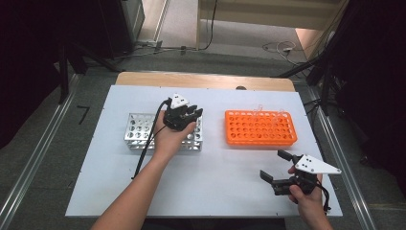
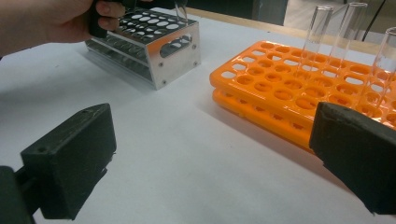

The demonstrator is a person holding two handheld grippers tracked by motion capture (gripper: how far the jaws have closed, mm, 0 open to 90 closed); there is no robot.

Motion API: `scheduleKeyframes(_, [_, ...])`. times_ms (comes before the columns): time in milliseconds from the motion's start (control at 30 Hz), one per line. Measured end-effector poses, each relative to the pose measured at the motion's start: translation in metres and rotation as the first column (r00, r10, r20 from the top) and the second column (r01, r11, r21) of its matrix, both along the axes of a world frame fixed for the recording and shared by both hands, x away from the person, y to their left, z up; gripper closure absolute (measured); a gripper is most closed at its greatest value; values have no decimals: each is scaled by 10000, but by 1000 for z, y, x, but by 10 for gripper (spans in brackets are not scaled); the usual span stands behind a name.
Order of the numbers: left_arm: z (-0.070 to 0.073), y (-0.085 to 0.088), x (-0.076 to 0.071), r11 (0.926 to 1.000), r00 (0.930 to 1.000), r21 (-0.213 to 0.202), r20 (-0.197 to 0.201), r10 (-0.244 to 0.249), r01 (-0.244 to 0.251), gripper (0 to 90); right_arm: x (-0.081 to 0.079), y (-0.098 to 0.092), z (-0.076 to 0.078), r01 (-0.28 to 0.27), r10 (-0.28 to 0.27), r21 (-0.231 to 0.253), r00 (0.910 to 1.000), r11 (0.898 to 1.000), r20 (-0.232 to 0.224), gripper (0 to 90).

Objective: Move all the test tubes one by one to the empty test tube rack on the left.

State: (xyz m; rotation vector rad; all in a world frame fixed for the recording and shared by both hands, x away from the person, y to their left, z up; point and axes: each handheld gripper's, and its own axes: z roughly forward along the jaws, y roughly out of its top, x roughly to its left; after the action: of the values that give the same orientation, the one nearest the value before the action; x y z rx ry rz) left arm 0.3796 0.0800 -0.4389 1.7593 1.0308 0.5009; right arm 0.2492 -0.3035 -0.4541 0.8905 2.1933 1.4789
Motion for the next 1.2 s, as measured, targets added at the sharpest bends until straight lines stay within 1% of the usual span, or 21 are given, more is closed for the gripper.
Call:
scheduleKeyframes(133, [1,1,0,10000,10000,-30,37,-74,74,666,0,0,0,4,-4,-1,10000,10000,16,0])
scheduleKeyframes(233, [2,2,-1,9998,9997,-102,141,-178,180,624,1,0,0,35,-35,26,10000,10000,-5,0])
scheduleKeyframes(300, [3,3,-3,9997,9994,-143,252,-216,220,553,1,0,0,37,-37,24,10000,10000,-14,0])
scheduleKeyframes(367, [4,4,-4,9994,9992,-274,337,-224,233,477,1,0,0,26,-26,26,10000,10000,-9,0])
scheduleKeyframes(467, [5,6,-8,9987,9983,-395,494,-295,314,400,1,0,0,26,-26,14,10000,10000,-10,0])
scheduleKeyframes(600, [6,9,-14,9983,9976,-458,602,-337,365,254,2,1,1,17,-17,1,10000,10000,4,0])
scheduleKeyframes(667, [6,11,-18,9973,9969,-576,665,-410,449,209,2,1,1,34,-34,-4,10000,10000,26,0])
scheduleKeyframes(867, [9,17,-32,9956,9951,-717,824,-552,611,116,2,1,2,54,-54,-8,10000,10000,4,0])
scheduleKeyframes(933, [11,19,-37,9956,9949,-733,872,-512,577,107,3,1,2,42,-42,-24,10000,10000,22,0])
scheduleKeyframes(1033, [12,22,-43,9947,9941,-768,893,-616,685,85,3,2,2,6,-6,-31,10000,10000,5,0])
scheduleKeyframes(1133, [13,25,-51,9931,9928,-845,946,-733,813,54,3,3,2,5,-5,-7,10000,10000,-25,0])
scheduleKeyframes(1200, [14,26,-56,9931,9926,-822,956,-755,835,22,4,3,3,16,-16,-3,10000,10000,-19,0])
